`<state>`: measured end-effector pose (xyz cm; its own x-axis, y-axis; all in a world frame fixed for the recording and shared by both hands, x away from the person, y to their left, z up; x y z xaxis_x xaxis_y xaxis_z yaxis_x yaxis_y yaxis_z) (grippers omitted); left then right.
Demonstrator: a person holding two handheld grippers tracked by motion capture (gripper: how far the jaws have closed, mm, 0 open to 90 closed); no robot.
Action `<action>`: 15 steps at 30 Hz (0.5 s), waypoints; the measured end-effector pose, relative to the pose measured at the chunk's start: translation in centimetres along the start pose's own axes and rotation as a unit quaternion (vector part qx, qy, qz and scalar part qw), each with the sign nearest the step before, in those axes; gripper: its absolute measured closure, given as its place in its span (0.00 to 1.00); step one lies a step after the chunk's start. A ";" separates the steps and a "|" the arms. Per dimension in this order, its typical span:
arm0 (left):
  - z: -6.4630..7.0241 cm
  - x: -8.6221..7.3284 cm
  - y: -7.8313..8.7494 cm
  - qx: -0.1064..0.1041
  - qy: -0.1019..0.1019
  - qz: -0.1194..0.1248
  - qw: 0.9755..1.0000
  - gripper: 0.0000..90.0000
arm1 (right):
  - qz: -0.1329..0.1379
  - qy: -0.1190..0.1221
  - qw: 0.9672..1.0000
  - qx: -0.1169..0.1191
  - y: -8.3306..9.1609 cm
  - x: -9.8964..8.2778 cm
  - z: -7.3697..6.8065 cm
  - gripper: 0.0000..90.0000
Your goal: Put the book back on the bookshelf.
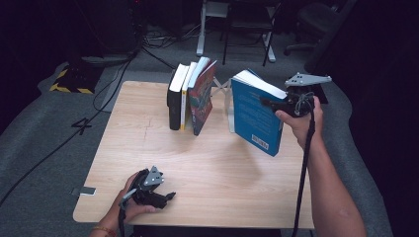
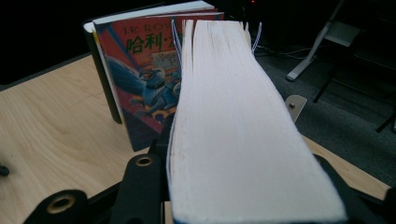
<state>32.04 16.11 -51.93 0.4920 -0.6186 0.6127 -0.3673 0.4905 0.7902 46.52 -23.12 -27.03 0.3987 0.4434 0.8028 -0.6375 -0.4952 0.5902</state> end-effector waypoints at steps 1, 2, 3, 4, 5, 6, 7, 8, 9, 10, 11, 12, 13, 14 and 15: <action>0.0 0.0 0.0 0.000 0.000 0.000 1.000 0.17 | 0.000 -0.006 1.000 -0.001 -0.2 0.1 0.2 0.68; 0.0 0.0 0.0 0.000 0.000 0.000 1.000 0.18 | 0.002 -0.009 1.000 -0.004 -0.4 0.2 0.4 0.68; 0.0 0.0 0.0 0.000 -0.001 0.000 1.000 0.18 | 0.004 -0.010 1.000 -0.005 -0.5 0.2 0.5 0.68; 0.0 0.0 0.0 0.000 -0.001 0.000 1.000 0.18 | 0.004 -0.015 1.000 -0.009 -0.8 0.4 0.7 0.68; 0.0 0.0 0.0 0.000 -0.001 0.000 1.000 0.18 | 0.006 -0.019 1.000 -0.013 -1.1 0.5 0.9 0.68; 0.0 0.0 0.0 0.000 -0.001 0.000 1.000 0.18 | 0.005 -0.020 1.000 -0.016 -1.4 0.6 1.1 0.68; 0.0 0.0 0.0 -0.001 -0.001 0.000 1.000 0.18 | 0.005 -0.023 1.000 -0.021 -1.7 0.7 1.2 0.68; 0.0 0.0 0.0 0.000 -0.001 0.000 1.000 0.18 | 0.004 -0.022 0.999 -0.024 -1.9 0.7 1.3 0.68; 0.0 0.0 0.0 -0.001 -0.001 0.000 1.000 0.17 | 0.005 -0.024 0.999 -0.027 -2.2 0.9 1.5 0.68; 0.0 0.0 0.0 -0.001 -0.001 0.000 1.000 0.18 | 0.005 -0.026 0.999 -0.030 -2.5 1.0 1.7 0.68; 0.0 0.0 0.0 0.000 -0.001 0.000 1.000 0.18 | 0.005 -0.027 0.999 -0.031 -2.7 1.1 1.8 0.68; 0.0 0.0 0.0 -0.001 -0.001 0.000 1.000 0.18 | 0.004 -0.032 0.999 -0.033 -3.0 1.2 2.1 0.68; 0.0 0.0 0.0 -0.001 -0.001 0.000 1.000 0.18 | 0.005 -0.039 0.999 -0.036 -3.2 1.3 2.2 0.68; 0.0 0.0 0.0 -0.001 -0.002 0.000 1.000 0.18 | 0.006 -0.042 0.998 -0.038 -3.5 1.4 2.4 0.68; 0.0 0.0 0.0 -0.001 -0.004 0.000 1.000 0.17 | 0.006 -0.044 0.998 -0.041 -3.7 1.5 2.4 0.68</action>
Point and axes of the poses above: each handheld gripper's, and its own axes: y roughly backward along the jaws, x roughly out of its top, z roughly to its right, the point moved 2 cm from there along -y, roughly forward along the jaws, and after that the axes turned 6 degrees about -z, right-handed, at the moved point
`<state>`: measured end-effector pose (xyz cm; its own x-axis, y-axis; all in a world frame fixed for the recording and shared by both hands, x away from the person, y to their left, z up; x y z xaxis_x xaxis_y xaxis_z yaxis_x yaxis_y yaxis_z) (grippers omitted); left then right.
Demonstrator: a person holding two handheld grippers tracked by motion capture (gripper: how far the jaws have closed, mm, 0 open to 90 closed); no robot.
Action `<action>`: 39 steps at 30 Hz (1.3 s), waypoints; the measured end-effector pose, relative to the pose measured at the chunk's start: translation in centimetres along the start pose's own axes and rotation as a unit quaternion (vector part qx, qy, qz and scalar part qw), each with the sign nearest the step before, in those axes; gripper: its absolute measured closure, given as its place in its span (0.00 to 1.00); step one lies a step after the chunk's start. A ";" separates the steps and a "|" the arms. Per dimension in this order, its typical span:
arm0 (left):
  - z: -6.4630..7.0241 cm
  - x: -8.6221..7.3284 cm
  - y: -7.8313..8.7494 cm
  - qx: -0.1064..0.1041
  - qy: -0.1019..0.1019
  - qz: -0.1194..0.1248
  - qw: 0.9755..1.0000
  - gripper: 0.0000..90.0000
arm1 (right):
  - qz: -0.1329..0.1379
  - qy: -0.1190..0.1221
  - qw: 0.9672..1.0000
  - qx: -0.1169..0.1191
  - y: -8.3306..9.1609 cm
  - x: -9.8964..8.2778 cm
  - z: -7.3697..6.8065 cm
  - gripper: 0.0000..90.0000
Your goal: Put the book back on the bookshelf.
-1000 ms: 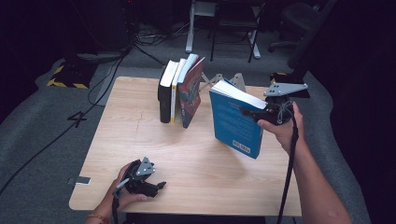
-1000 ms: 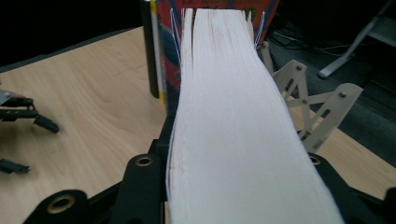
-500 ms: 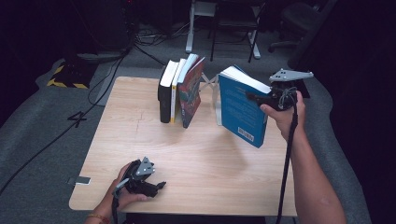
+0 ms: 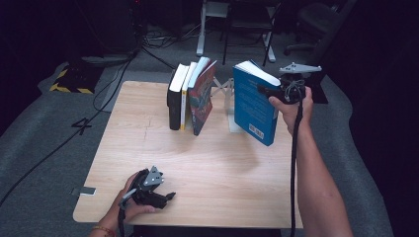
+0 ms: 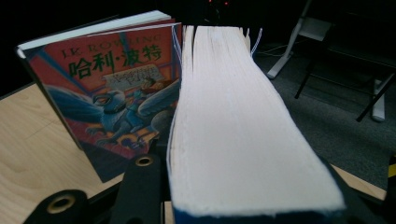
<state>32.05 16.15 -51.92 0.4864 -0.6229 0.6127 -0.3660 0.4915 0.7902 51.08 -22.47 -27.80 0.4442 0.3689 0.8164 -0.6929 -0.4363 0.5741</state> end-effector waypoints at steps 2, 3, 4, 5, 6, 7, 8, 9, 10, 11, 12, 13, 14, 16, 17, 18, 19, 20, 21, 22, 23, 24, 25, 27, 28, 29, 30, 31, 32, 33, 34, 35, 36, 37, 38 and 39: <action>0.0 0.0 0.0 0.000 0.000 0.000 1.000 0.18 | 0.002 -0.002 1.000 -0.005 -0.5 0.3 0.0 0.68; 0.0 0.0 0.0 0.000 0.000 0.000 1.000 0.18 | 0.003 -0.005 1.000 -0.007 -0.8 0.4 0.0 0.68; 0.0 0.0 0.0 0.000 0.000 0.000 1.000 0.18 | 0.006 -0.008 1.000 -0.008 -1.0 0.5 0.0 0.68; 0.0 0.0 0.0 0.000 0.000 0.000 1.000 0.17 | 0.006 -0.009 1.000 -0.008 -1.2 0.6 0.0 0.68; 0.0 0.0 0.0 0.000 -0.002 0.000 1.000 0.18 | 0.005 -0.008 1.000 -0.008 -1.5 0.8 -0.1 0.68; 0.0 0.0 0.0 0.000 -0.002 0.000 1.000 0.18 | 0.005 -0.008 1.000 -0.009 -1.8 0.9 -0.2 0.68; 0.0 0.0 0.0 -0.001 -0.002 0.000 1.000 0.18 | 0.005 -0.011 1.000 -0.009 -2.1 1.0 -0.3 0.68; 0.0 0.0 0.0 0.000 -0.003 0.000 1.000 0.18 | 0.003 -0.013 1.000 -0.011 -2.5 1.1 -0.4 0.68; 0.0 0.0 0.0 0.000 -0.003 0.000 1.000 0.18 | 0.005 -0.014 1.000 -0.015 -2.9 1.2 -0.5 0.68; 0.1 -0.1 0.0 -0.001 -0.001 0.001 1.000 0.18 | 0.005 -0.015 1.000 -0.018 -3.3 1.2 -0.5 0.68; 0.1 -0.1 0.0 -0.001 -0.002 0.001 1.000 0.18 | 0.003 -0.015 1.000 -0.021 -3.6 1.3 -0.6 0.68; 0.1 -0.1 0.1 -0.001 -0.002 0.001 1.000 0.18 | 0.003 -0.017 1.000 -0.025 -3.8 1.3 -0.6 0.68; 0.1 -0.1 0.1 -0.001 -0.002 0.001 1.000 0.18 | 0.003 -0.019 0.999 -0.028 -4.1 1.3 -0.6 0.68; 0.1 -0.1 0.1 -0.001 -0.002 0.000 1.000 0.17 | 0.004 -0.025 0.999 -0.033 -4.6 1.4 -0.4 0.68; 0.1 -0.1 0.1 -0.001 -0.003 0.000 1.000 0.18 | 0.004 -0.028 0.999 -0.035 -4.8 1.4 -0.4 0.68; 0.1 -0.1 0.1 -0.001 -0.004 0.000 1.000 0.18 | 0.005 -0.030 0.999 -0.039 -5.1 1.4 -0.3 0.68; 0.1 -0.2 0.1 -0.001 -0.003 0.001 1.000 0.18 | 0.007 -0.033 0.999 -0.041 -5.3 1.3 -0.2 0.68; 0.2 -0.2 0.1 -0.002 -0.002 0.001 1.000 0.18 | 0.008 -0.036 0.998 -0.041 -5.5 1.3 -0.2 0.68; 0.2 -0.2 0.1 -0.001 -0.002 0.001 1.000 0.17 | 0.008 -0.039 0.998 -0.042 -5.8 1.2 0.0 0.68; 0.1 -0.2 0.1 -0.001 -0.004 0.001 1.000 0.18 | 0.010 -0.043 0.998 -0.043 -6.0 1.2 0.1 0.68; 0.2 -0.2 0.1 -0.002 -0.004 0.002 1.000 0.18 | 0.012 -0.049 0.998 -0.044 -6.2 1.1 0.2 0.68; 0.2 -0.2 0.1 -0.002 -0.003 0.001 1.000 0.18 | 0.013 -0.052 0.998 -0.046 -6.5 1.0 0.3 0.68; 0.2 -0.2 0.1 -0.002 -0.003 0.001 1.000 0.18 | 0.014 -0.052 0.997 -0.047 -6.7 0.9 0.3 0.68; 0.2 -0.2 0.1 -0.002 -0.003 0.001 1.000 0.18 | 0.016 -0.054 0.997 -0.051 -7.0 0.8 0.3 0.68; 0.2 -0.2 0.1 -0.003 -0.004 0.001 1.000 0.18 | 0.015 -0.053 0.997 -0.052 -7.1 0.8 0.3 0.68; 0.2 -0.2 0.2 -0.003 -0.005 0.001 1.000 0.18 | 0.016 -0.051 0.997 -0.054 -7.2 0.7 0.3 0.68; 0.2 -0.2 0.2 -0.002 -0.003 0.001 1.000 0.18 | 0.018 -0.052 0.997 -0.053 -7.3 0.7 0.3 0.68; 0.2 -0.3 0.2 -0.003 -0.003 0.001 1.000 0.18 | 0.017 -0.053 0.997 -0.053 -7.4 0.6 0.3 0.68; 0.2 -0.3 0.2 -0.003 -0.003 0.001 1.000 0.17 | 0.017 -0.052 0.997 -0.053 -7.4 0.5 0.3 0.68; 0.2 -0.3 0.2 -0.003 -0.003 0.001 1.000 0.18 | 0.018 -0.052 0.997 -0.052 -7.5 0.4 0.4 0.68; 0.2 -0.3 0.2 -0.002 -0.003 0.000 1.000 0.18 | 0.021 -0.055 0.997 -0.054 -7.5 0.3 0.4 0.68; 0.2 -0.3 0.2 -0.003 -0.003 0.001 1.000 0.17 | 0.024 -0.055 0.997 -0.053 -7.5 0.3 0.3 0.68; 0.3 -0.3 0.2 -0.002 -0.003 0.001 1.000 0.18 | 0.026 -0.052 0.997 -0.051 -7.5 0.2 0.3 0.68; 0.3 -0.3 0.2 -0.002 -0.002 0.001 1.000 0.18 | 0.027 -0.053 0.997 -0.049 -7.5 0.1 0.3 0.68; 0.3 -0.3 0.2 -0.002 -0.002 0.001 1.000 0.18 | 0.027 -0.055 0.997 -0.050 -7.4 0.0 0.4 0.68; 0.3 -0.3 0.2 -0.002 -0.002 0.001 1.000 0.18 | 0.027 -0.055 0.997 -0.050 -7.4 0.0 0.4 0.68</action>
Point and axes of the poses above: each handheld gripper's, and its own axes: y roughly backward along the jaws, x roughly out of its top, z roughly to its right, the point moved 2 cm from there along -y, roughly forward along the jaws, and after that the axes turned 6 degrees about -z, right-handed, at the moved point
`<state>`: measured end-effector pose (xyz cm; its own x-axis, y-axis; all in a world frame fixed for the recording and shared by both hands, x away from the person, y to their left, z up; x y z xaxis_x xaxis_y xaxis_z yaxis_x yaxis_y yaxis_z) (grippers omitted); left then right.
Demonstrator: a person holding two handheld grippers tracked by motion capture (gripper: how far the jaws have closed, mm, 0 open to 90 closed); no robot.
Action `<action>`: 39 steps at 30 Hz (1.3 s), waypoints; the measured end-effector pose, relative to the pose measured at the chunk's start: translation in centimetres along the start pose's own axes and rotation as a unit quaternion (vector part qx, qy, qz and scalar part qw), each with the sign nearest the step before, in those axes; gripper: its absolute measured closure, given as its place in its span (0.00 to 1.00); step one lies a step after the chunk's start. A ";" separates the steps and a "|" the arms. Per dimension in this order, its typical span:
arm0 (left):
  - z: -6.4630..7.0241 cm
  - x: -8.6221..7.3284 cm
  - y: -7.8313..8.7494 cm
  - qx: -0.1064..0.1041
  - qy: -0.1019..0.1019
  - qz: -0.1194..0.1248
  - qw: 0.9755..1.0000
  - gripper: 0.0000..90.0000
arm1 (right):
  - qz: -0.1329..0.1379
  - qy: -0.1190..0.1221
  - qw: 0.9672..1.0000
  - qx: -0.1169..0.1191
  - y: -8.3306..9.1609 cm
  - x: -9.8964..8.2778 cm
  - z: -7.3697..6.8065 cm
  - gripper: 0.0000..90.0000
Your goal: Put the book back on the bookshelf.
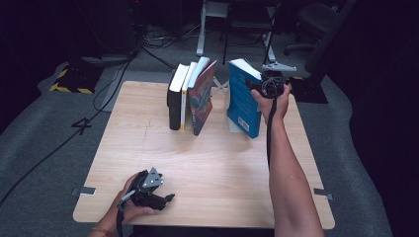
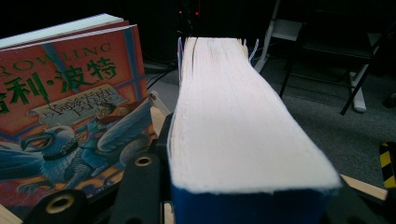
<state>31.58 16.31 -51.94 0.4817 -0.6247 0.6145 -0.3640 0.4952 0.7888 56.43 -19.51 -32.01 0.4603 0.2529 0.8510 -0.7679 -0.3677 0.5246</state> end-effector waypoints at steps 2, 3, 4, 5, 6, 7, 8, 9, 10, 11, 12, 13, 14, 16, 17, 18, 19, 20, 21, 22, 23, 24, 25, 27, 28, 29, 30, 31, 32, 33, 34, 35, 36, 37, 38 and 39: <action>0.0 0.0 0.0 -0.001 0.001 0.000 1.000 0.17 | 0.002 -0.003 1.000 0.002 0.2 -0.3 0.2 0.67; 0.0 0.0 0.0 0.000 0.001 0.000 1.000 0.17 | 0.002 -0.002 1.000 0.003 0.2 -0.4 0.2 0.67; 0.0 0.0 0.0 0.001 0.001 0.000 1.000 0.17 | 0.002 -0.002 1.000 0.004 0.3 -0.5 0.3 0.67; 0.0 0.0 0.0 0.002 -0.001 0.001 1.000 0.17 | 0.003 -0.001 1.000 0.006 0.4 -0.7 0.3 0.67; 0.0 0.0 0.0 0.002 -0.001 0.001 1.000 0.17 | 0.003 -0.002 1.000 0.006 0.4 -0.8 0.3 0.67; 0.0 0.0 0.0 0.001 -0.001 0.000 1.000 0.17 | 0.004 -0.002 1.000 0.007 0.5 -0.9 0.4 0.67; 0.0 0.0 0.0 0.001 -0.002 0.000 1.000 0.17 | 0.004 -0.003 1.000 0.009 0.6 -1.1 0.4 0.67; 0.0 0.0 0.0 0.001 -0.002 0.000 1.000 0.17 | 0.005 -0.004 1.000 0.010 0.7 -1.3 0.4 0.67; 0.0 0.0 0.0 0.001 0.000 0.000 1.000 0.17 | 0.004 -0.003 1.000 0.012 0.7 -1.5 0.5 0.67; 0.0 0.0 0.0 0.001 0.000 0.000 1.000 0.17 | 0.004 -0.003 1.000 0.014 0.8 -1.7 0.5 0.67; 0.0 0.0 0.0 0.001 0.000 0.000 1.000 0.17 | 0.003 -0.003 1.000 0.015 0.9 -1.9 0.5 0.67; 0.0 0.0 0.0 0.001 -0.001 0.000 1.000 0.17 | 0.005 -0.002 1.000 0.015 1.1 -2.0 0.6 0.67; 0.0 0.0 0.0 0.001 0.000 0.000 1.000 0.17 | 0.006 -0.001 1.000 0.016 1.1 -2.2 0.6 0.67; 0.0 0.0 0.0 0.001 0.000 0.000 1.000 0.17 | 0.006 -0.003 1.000 0.020 1.3 -2.6 0.7 0.67; 0.0 0.0 0.0 0.001 0.001 0.000 1.000 0.17 | 0.007 -0.004 1.000 0.022 1.4 -2.7 0.8 0.66; 0.0 0.0 0.0 0.001 0.001 0.000 1.000 0.17 | 0.006 -0.006 1.000 0.022 1.5 -2.9 0.8 0.66; 0.0 0.0 0.0 0.001 0.001 0.000 1.000 0.17 | 0.007 -0.008 1.000 0.023 1.5 -3.0 0.9 0.66; 0.0 0.0 0.0 0.001 0.000 0.000 1.000 0.17 | 0.007 -0.008 1.000 0.023 1.6 -3.2 1.0 0.66; 0.0 0.0 0.0 0.001 0.000 0.000 1.000 0.17 | 0.007 -0.009 1.000 0.022 1.7 -3.3 1.0 0.66; 0.0 0.0 0.0 0.001 0.000 0.000 1.000 0.17 | 0.008 -0.008 1.000 0.023 1.8 -3.5 1.0 0.66; 0.0 0.0 0.0 0.001 -0.001 -0.001 1.000 0.17 | 0.008 -0.009 1.000 0.023 1.9 -3.6 1.1 0.66; 0.0 0.0 0.0 0.001 0.001 0.000 1.000 0.17 | 0.008 -0.007 1.000 0.023 2.1 -3.8 1.1 0.66; 0.0 0.0 0.0 0.001 0.000 0.000 1.000 0.17 | 0.007 -0.005 1.000 0.022 2.2 -3.9 1.1 0.65; 0.0 0.0 0.0 0.001 0.001 0.000 1.000 0.17 | 0.005 -0.006 1.000 0.020 2.4 -4.1 1.2 0.65; 0.0 0.0 0.0 0.001 0.001 0.000 1.000 0.17 | 0.006 -0.001 1.000 0.018 2.5 -4.2 1.2 0.65; 0.0 0.0 0.0 0.000 0.002 0.000 1.000 0.17 | 0.005 0.004 1.000 0.015 2.6 -4.3 1.2 0.64; 0.0 0.0 0.0 0.001 0.001 0.000 1.000 0.17 | 0.005 0.005 1.000 0.010 2.7 -4.4 1.2 0.64; 0.0 0.0 0.0 0.001 0.001 0.000 1.000 0.17 | 0.005 0.007 1.000 0.007 2.8 -4.4 1.2 0.64; 0.0 0.0 0.0 0.001 0.001 0.000 1.000 0.17 | 0.005 0.007 1.000 0.003 2.9 -4.5 1.2 0.63; 0.0 0.0 0.0 0.001 0.001 0.000 1.000 0.17 | 0.007 0.008 1.000 -0.001 2.9 -4.6 1.2 0.63; 0.0 0.0 0.0 0.000 0.001 -0.001 1.000 0.17 | 0.007 0.006 1.000 -0.003 3.0 -4.7 1.2 0.62; 0.0 0.0 0.0 0.001 0.001 0.000 1.000 0.17 | 0.007 0.009 1.000 -0.006 3.0 -4.8 1.2 0.62; 0.0 0.0 0.0 0.000 0.002 0.000 1.000 0.17 | 0.007 0.010 1.000 -0.010 3.1 -4.9 1.3 0.61; 0.0 0.0 0.0 0.001 0.001 0.000 1.000 0.17 | 0.009 0.011 1.000 -0.011 3.2 -4.9 1.4 0.61; 0.0 0.0 0.0 0.001 0.001 0.000 1.000 0.17 | 0.009 0.007 1.000 -0.012 3.2 -5.0 1.5 0.59; 0.0 0.0 0.0 0.001 0.001 0.000 1.000 0.17 | 0.010 0.002 1.000 -0.012 3.3 -5.1 1.6 0.58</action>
Point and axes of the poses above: each handheld gripper's, and its own axes: y roughly backward along the jaws, x roughly out of its top, z roughly to its right, the point moved 2 cm from there along -y, roughly forward along the jaws, and after that the axes turned 6 degrees about -z, right-handed, at the moved point
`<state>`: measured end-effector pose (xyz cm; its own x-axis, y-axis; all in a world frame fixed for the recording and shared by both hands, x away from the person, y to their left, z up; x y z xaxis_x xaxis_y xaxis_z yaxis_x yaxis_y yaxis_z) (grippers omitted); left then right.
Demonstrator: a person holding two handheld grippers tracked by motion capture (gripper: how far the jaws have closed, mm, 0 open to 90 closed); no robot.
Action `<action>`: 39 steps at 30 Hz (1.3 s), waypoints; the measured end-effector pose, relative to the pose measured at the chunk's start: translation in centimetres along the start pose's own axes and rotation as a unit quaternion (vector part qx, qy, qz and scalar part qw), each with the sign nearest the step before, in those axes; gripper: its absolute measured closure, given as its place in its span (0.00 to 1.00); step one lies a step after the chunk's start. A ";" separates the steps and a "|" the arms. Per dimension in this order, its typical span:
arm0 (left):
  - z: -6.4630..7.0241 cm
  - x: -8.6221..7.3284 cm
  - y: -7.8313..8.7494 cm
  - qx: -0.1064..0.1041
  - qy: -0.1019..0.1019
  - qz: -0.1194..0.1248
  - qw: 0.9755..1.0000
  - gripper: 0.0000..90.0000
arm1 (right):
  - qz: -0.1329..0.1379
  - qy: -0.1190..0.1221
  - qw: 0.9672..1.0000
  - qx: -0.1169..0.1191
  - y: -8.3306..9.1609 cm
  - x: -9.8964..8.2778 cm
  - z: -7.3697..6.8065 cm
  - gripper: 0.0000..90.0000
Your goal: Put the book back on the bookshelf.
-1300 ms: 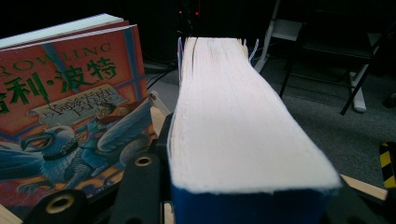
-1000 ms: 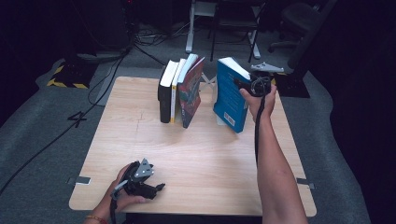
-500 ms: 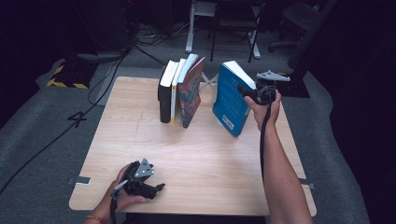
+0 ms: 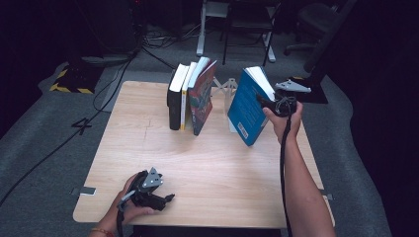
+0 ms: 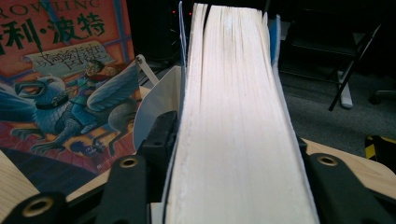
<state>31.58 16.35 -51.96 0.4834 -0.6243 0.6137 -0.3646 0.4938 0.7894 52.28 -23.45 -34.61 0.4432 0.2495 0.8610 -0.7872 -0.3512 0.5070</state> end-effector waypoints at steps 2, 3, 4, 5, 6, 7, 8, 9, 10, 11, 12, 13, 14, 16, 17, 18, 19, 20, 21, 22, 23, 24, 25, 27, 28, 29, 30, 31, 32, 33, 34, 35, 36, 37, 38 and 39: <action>0.0 0.0 0.0 0.000 0.000 0.000 1.000 0.17 | 0.002 -0.002 1.000 0.005 0.1 -0.2 0.1 0.57; 0.0 0.0 0.0 0.000 0.000 0.000 1.000 0.17 | -0.001 0.003 1.000 0.005 0.0 -0.3 0.0 0.56; 0.0 0.0 0.0 0.000 0.000 0.000 1.000 0.17 | -0.004 0.007 1.000 0.002 0.0 -0.4 0.0 0.54; 0.0 0.0 0.0 0.000 0.000 0.000 1.000 0.17 | -0.006 0.011 1.000 0.001 0.0 -0.5 -0.1 0.53; 0.0 0.0 0.0 0.000 0.000 0.000 1.000 0.17 | -0.006 0.014 1.000 -0.003 0.0 -0.7 -0.1 0.52; 0.0 0.0 0.0 0.000 0.000 0.000 1.000 0.17 | -0.008 0.015 1.000 -0.005 0.0 -0.9 -0.2 0.52; 0.0 0.0 0.0 0.000 0.000 0.000 1.000 0.17 | -0.008 0.015 1.000 0.000 0.1 -1.1 -0.2 0.51; 0.0 0.0 0.0 0.000 0.000 0.000 1.000 0.17 | -0.007 0.015 1.000 0.003 0.1 -1.3 -0.2 0.51; 0.0 0.0 0.0 0.000 0.000 0.000 1.000 0.17 | -0.007 0.020 1.000 0.004 0.2 -1.6 -0.3 0.50; 0.0 0.0 0.0 0.000 0.000 0.000 1.000 0.17 | -0.007 0.026 1.000 0.004 0.2 -1.9 -0.4 0.49; 0.0 0.0 0.0 0.000 0.000 0.000 1.000 0.17 | -0.010 0.028 1.000 0.004 0.3 -2.3 -0.5 0.49; 0.0 0.0 0.0 0.000 0.000 0.000 1.000 0.17 | -0.010 0.030 0.999 0.005 0.3 -2.5 -0.5 0.49; 0.0 0.0 0.0 0.000 0.000 0.000 1.000 0.17 | -0.012 0.033 0.999 0.007 0.3 -2.8 -0.4 0.49; 0.0 0.0 0.0 0.000 0.000 0.000 1.000 0.17 | -0.013 0.034 0.999 0.009 0.4 -3.6 -0.3 0.51; 0.0 0.0 0.0 0.000 0.000 0.000 1.000 0.17 | -0.013 0.032 0.999 0.014 0.5 -4.0 -0.2 0.51; 0.0 0.0 0.0 0.000 0.001 0.000 1.000 0.17 | -0.013 0.032 0.999 0.020 0.5 -4.4 -0.2 0.51; 0.0 0.0 0.0 -0.001 0.002 0.000 1.000 0.17 | -0.015 0.035 0.999 0.020 0.6 -4.9 -0.2 0.51; 0.0 0.0 0.0 -0.001 0.002 -0.001 1.000 0.17 | -0.017 0.036 0.999 0.016 0.6 -5.2 -0.2 0.49; 0.0 0.0 0.0 0.000 0.001 -0.001 1.000 0.17 | -0.018 0.036 0.999 0.020 0.6 -5.6 -0.3 0.50; 0.0 0.0 0.0 0.000 0.001 -0.001 1.000 0.17 | -0.022 0.039 0.999 0.024 0.6 -6.1 -0.4 0.50; 0.0 0.0 0.0 0.000 0.002 0.000 1.000 0.17 | -0.024 0.042 0.999 0.022 0.6 -6.4 -0.5 0.49; 0.0 0.0 0.0 0.000 0.001 -0.001 1.000 0.17 | -0.024 0.044 0.998 0.023 0.5 -6.8 -0.6 0.49; 0.0 0.0 0.0 0.000 0.002 0.000 1.000 0.17 | -0.026 0.045 0.998 0.026 0.5 -7.2 -0.7 0.49; 0.0 0.0 0.0 0.000 0.002 -0.001 1.000 0.17 | -0.032 0.044 0.998 0.029 0.2 -8.0 -0.9 0.48; 0.0 0.0 0.0 0.000 0.002 -0.001 1.000 0.17 | -0.037 0.045 0.998 0.033 0.0 -8.5 -1.0 0.48; 0.0 0.0 0.0 0.000 0.002 -0.001 1.000 0.17 | -0.038 0.047 0.998 0.032 -0.2 -8.9 -1.2 0.48; 0.0 0.0 0.0 0.000 0.002 0.000 1.000 0.17 | -0.039 0.049 0.998 0.031 -0.4 -9.3 -1.3 0.48; 0.0 0.0 -0.1 0.000 0.003 0.000 1.000 0.17 | -0.044 0.048 0.997 0.035 -0.7 -9.7 -1.4 0.49; 0.0 0.1 -0.1 0.000 0.003 0.000 1.000 0.17 | -0.047 0.048 0.997 0.034 -0.9 -10.1 -1.5 0.49; 0.0 0.1 -0.1 0.000 0.003 0.000 1.000 0.17 | -0.049 0.050 0.997 0.033 -1.1 -10.4 -1.5 0.49; 0.0 0.1 -0.1 0.000 0.003 0.000 1.000 0.17 | -0.052 0.051 0.997 0.033 -1.4 -10.8 -1.6 0.49; 0.0 0.1 -0.1 0.000 0.003 0.000 1.000 0.17 | -0.054 0.049 0.997 0.033 -1.6 -11.2 -1.7 0.49; 0.0 0.1 -0.1 0.000 0.004 -0.001 1.000 0.17 | -0.059 0.050 0.996 0.032 -2.0 -11.6 -1.9 0.50; 0.0 0.1 -0.1 0.000 0.004 -0.001 1.000 0.17 | -0.060 0.051 0.996 0.030 -2.2 -11.8 -1.9 0.51; 0.0 0.1 -0.1 0.000 0.004 -0.001 1.000 0.17 | -0.058 0.049 0.997 0.027 -2.4 -12.0 -2.0 0.54; 0.0 0.1 -0.1 0.000 0.004 0.000 1.000 0.17 | -0.057 0.047 0.997 0.023 -2.5 -12.2 -2.0 0.56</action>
<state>31.63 16.28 -51.97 0.4897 -0.6201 0.6129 -0.3638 0.4935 0.7900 48.04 -23.84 -46.50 0.4850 0.3727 0.7911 -0.7121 -0.3569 0.6046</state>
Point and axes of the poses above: each handheld gripper's, and its own axes: y roughly backward along the jaws, x roughly out of its top, z roughly to its right, the point moved 2 cm from there along -y, roughly forward along the jaws, and after that the axes turned 6 degrees about -z, right-handed, at the moved point
